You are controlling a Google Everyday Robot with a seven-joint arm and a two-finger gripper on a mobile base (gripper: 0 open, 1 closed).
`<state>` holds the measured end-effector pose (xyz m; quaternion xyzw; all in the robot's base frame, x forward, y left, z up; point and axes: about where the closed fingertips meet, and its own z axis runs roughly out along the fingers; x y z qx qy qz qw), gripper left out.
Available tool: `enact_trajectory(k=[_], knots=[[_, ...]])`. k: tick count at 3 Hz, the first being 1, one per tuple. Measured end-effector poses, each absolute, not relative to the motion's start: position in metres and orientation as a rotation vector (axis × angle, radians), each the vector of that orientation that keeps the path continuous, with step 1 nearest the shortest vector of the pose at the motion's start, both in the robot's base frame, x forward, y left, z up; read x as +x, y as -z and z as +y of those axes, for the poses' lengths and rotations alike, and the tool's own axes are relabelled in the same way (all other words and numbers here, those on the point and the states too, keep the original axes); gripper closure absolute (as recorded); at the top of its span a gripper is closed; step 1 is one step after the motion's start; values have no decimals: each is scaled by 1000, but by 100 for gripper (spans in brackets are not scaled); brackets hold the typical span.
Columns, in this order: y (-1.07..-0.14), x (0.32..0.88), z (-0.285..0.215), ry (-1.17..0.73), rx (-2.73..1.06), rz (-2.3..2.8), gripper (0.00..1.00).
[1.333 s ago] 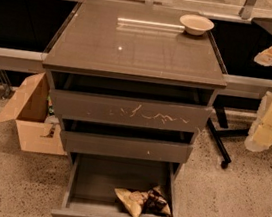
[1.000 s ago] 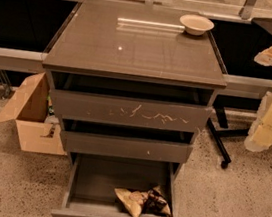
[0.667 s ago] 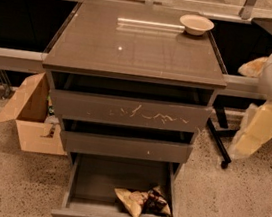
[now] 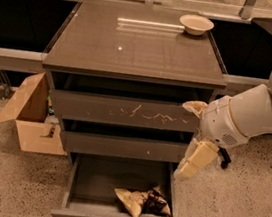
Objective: Pick brown chip bag from bottom drawer and place on counter
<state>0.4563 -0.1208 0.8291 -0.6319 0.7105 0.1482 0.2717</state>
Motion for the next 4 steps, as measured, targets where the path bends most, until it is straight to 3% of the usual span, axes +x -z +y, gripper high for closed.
enact_trajectory(k=[2, 4], knots=[[-801, 458, -120, -456, -1715, 1912, 0], [-664, 463, -102, -632, -1834, 1846, 0]])
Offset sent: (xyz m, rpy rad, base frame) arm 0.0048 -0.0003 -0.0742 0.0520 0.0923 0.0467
